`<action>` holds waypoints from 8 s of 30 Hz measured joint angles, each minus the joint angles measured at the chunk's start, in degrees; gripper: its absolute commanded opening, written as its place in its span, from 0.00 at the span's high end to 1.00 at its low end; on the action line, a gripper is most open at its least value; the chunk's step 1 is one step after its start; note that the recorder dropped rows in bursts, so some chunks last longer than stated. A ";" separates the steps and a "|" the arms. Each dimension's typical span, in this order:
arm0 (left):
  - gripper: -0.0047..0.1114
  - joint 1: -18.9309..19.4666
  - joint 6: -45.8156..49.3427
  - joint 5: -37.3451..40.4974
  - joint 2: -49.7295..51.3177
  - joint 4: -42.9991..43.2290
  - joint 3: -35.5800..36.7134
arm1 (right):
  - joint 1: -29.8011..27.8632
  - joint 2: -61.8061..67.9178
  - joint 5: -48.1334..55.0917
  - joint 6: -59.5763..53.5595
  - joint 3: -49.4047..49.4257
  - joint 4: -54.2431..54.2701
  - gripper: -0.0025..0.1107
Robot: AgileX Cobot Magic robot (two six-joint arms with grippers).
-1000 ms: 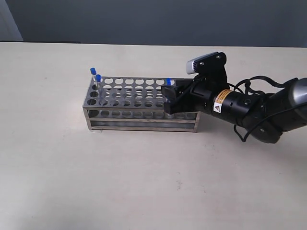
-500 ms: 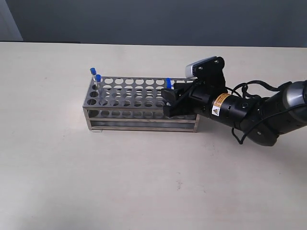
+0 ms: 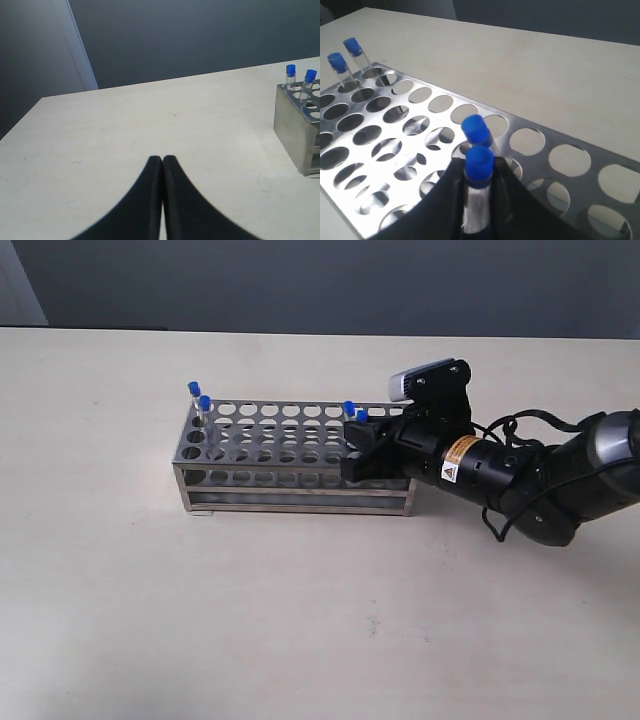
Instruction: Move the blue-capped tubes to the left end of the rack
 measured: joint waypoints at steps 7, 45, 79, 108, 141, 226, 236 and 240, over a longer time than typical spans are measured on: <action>0.96 0.00 0.00 0.00 0.00 0.00 0.00 | 0.00 -2.20 2.37 0.08 0.00 -2.01 0.98; 0.96 0.00 0.00 0.00 0.00 0.00 0.00 | 16.54 5.51 18.72 5.32 -31.34 -8.37 0.98; 0.96 0.00 0.00 0.00 0.00 0.00 0.00 | 16.43 -5.50 28.55 3.29 -31.57 -11.77 0.62; 0.96 0.00 0.00 0.00 0.00 0.00 0.00 | 1.37 -1.52 13.28 -2.90 -8.21 0.17 0.50; 0.96 0.00 0.00 0.00 0.00 0.00 0.00 | 10.48 -12.98 17.06 -0.48 -18.89 -4.66 0.98; 0.96 0.00 0.00 0.00 0.00 0.00 0.00 | 19.84 -75.04 84.96 0.38 9.81 -25.59 0.98; 0.96 0.00 0.00 0.00 0.00 0.00 0.00 | -10.15 -96.14 74.07 10.12 9.81 -12.35 0.98; 0.96 0.00 0.00 0.00 0.00 0.09 0.00 | -16.99 -101.31 76.11 4.70 10.44 -3.08 0.98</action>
